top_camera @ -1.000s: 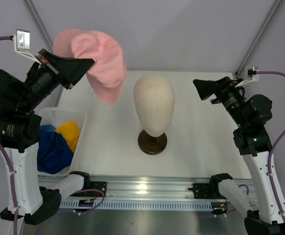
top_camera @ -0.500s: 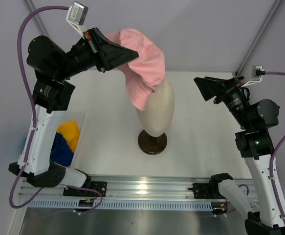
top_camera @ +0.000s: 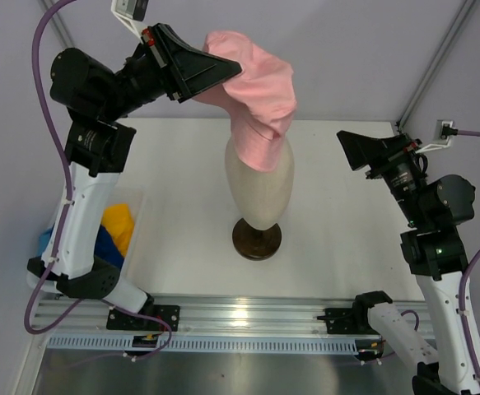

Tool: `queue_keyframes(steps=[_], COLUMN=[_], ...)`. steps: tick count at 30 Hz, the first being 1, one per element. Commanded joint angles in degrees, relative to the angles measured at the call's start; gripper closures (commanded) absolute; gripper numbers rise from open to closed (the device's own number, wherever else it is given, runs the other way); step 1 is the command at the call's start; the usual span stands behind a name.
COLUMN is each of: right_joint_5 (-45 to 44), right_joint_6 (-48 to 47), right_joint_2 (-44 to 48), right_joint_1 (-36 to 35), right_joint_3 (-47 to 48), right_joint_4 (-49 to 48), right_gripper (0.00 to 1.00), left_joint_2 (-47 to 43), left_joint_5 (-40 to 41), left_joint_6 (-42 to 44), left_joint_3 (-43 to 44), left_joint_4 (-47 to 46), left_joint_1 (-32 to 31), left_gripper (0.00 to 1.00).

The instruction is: Stack the hats

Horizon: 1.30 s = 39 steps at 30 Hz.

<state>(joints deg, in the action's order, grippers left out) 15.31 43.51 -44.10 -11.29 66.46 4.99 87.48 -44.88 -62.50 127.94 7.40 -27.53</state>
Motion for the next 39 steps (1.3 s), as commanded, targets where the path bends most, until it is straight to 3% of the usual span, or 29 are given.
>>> queue_keyframes(steps=[1, 8, 13, 18, 23, 28, 39], right_joint_5=[-3.6, -7.1, -2.3, 2.7, 1.0, 1.2, 3.3], right_joint_6=[0.0, 3.9, 7.7, 9.5, 9.6, 9.6, 10.7], right_joint_2=[2.3, 3.9, 3.4, 0.6, 0.9, 0.7, -2.6], right_joint_1=[-0.1, -0.1, -0.1, -0.3, -0.5, -0.6, -4.3], right_joint_3=[0.6, 0.3, -4.5, -5.9, -8.5, -9.7, -11.1], right_joint_4=[0.6, 4.8, 0.7, -1.0, 0.8, 0.5, -6.6], right_gripper=[0.01, 0.01, 0.00, 0.00, 0.01, 0.01, 0.00], left_joint_2=[-2.9, -3.6, -4.7, -9.9, -17.2, -23.7, -27.4], left_joint_5=[2.3, 1.3, 0.5, 5.0, 9.9, 17.4, 27.6], left_joint_6=[0.4, 1.0, 1.7, 7.7, 8.3, 12.5, 17.3], left_joint_3=[-0.6, -16.0, -23.8, -31.2, -42.7, -45.1, -46.3], left_joint_4=[-1.4, -5.4, -7.0, -2.6, -3.4, 2.3, 12.3], left_joint_1=[-1.6, -6.4, -7.3, -6.7, -4.4, -3.6, -3.6], left_gripper=[0.99, 0.99, 0.99, 0.99, 0.99, 0.99, 0.83])
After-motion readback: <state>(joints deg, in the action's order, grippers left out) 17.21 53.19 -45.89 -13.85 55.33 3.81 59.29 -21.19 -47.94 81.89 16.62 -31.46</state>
